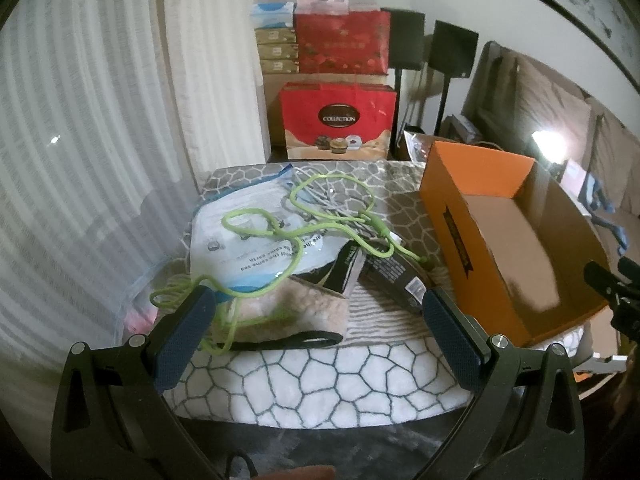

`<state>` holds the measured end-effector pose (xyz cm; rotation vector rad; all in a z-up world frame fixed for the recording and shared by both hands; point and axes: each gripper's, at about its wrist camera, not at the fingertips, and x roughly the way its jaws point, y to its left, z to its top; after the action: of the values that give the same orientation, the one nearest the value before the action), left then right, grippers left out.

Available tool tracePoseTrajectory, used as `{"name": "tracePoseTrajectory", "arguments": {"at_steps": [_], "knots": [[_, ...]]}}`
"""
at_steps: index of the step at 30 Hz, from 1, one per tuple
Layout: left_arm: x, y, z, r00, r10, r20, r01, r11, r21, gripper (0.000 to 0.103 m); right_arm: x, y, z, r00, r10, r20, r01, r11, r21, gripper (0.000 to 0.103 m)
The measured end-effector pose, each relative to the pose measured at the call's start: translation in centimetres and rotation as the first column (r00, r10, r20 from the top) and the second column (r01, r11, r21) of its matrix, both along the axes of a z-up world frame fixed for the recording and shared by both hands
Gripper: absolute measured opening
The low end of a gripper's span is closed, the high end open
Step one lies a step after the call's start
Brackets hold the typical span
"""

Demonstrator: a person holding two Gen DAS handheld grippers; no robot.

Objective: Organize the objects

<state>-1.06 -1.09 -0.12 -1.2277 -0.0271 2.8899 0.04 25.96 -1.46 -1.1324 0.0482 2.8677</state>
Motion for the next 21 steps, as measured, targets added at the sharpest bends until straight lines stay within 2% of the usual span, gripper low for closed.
{"name": "tracePoseTrajectory", "arguments": {"at_steps": [8,15,18,21], "knots": [[-1.6,-2.1,0.4,1.0,-0.006,-0.003,0.006,1.0,0.004,0.103,-1.0,3.1,-0.4,0.999,-0.005,0.038,0.006,1.0,-0.02,0.103],[-3.6,-5.3,0.1,1.0,0.017,0.016,-0.018,0.999,0.035,0.103,-1.4,7.5,-1.0,0.995,-0.083,0.056,0.084,0.996,-0.017,0.102],[-4.4,-6.4,-0.3,0.999,0.028,0.025,-0.029,0.998,0.052,0.103,-1.7,9.5,-1.3,0.99,-0.122,0.073,0.123,0.992,-0.013,0.097],[-5.2,-7.4,-0.7,0.999,0.024,0.037,-0.027,0.997,0.074,0.103,-2.0,11.1,-1.8,0.985,-0.143,0.096,0.145,0.989,-0.01,0.086]]}}
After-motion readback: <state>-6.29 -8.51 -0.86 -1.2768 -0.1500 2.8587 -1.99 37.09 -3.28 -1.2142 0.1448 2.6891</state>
